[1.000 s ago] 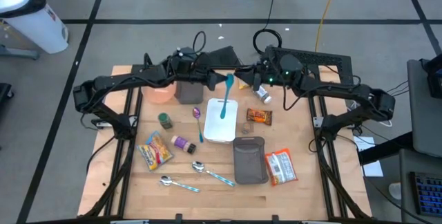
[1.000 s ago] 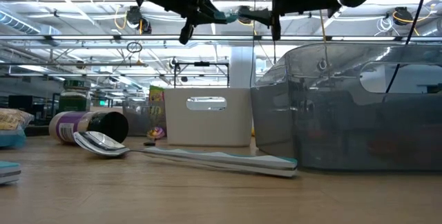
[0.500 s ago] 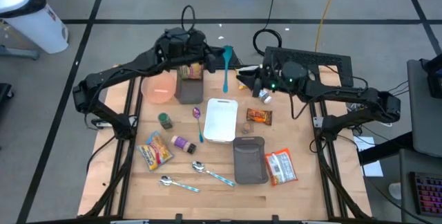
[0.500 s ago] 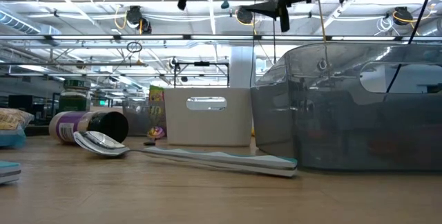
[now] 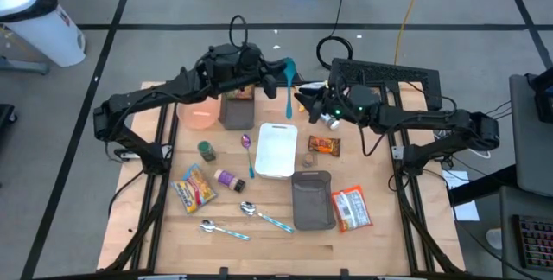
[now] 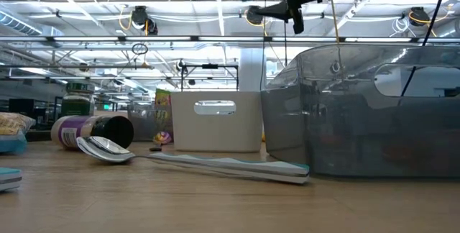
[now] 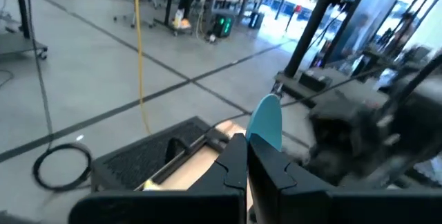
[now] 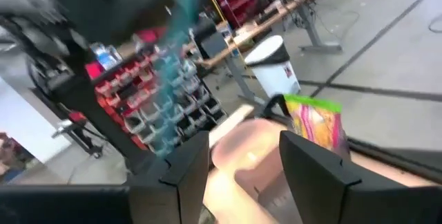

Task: Pick & Place Food Item
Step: Put the blue baby spoon into the bottom black bin

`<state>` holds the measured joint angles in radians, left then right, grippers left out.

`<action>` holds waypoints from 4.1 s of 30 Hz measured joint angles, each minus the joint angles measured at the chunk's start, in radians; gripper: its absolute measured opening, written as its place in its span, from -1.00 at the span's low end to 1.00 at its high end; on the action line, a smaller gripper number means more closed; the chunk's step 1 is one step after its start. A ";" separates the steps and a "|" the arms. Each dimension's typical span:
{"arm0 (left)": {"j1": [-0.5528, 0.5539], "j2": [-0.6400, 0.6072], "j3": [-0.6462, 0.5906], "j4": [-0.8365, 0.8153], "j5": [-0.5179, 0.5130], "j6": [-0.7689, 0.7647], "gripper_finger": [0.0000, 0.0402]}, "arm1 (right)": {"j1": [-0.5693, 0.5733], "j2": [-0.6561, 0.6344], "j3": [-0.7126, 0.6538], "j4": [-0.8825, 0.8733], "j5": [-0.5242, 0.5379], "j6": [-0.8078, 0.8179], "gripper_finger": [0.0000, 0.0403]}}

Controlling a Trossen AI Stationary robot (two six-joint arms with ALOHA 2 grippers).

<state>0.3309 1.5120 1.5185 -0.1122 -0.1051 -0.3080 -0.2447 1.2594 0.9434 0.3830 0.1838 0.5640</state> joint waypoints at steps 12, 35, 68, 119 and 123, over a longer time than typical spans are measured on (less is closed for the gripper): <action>-0.007 0.000 0.000 0.005 -0.001 -0.001 -1.00 | 0.000 0.045 0.000 0.143 -0.058 0.030 -0.16; -0.019 0.000 0.000 0.001 -0.002 0.038 -1.00 | -0.076 0.049 0.000 0.191 -0.080 0.053 -0.16; 0.022 0.001 0.000 0.053 0.071 0.062 -1.00 | -0.052 0.052 0.000 0.233 -0.205 0.114 -0.16; 0.121 -0.133 0.030 -0.026 0.273 -0.001 -0.10 | 0.028 -0.134 0.000 -0.179 -0.369 0.101 -1.00; 0.117 -0.185 0.030 -0.143 0.274 -0.002 -0.12 | 0.115 -0.182 0.000 -0.361 -0.358 0.090 -1.00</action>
<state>0.4483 1.3268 1.5486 -0.2554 0.1687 -0.3098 -0.1293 1.0773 0.9432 0.0225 -0.1739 0.6537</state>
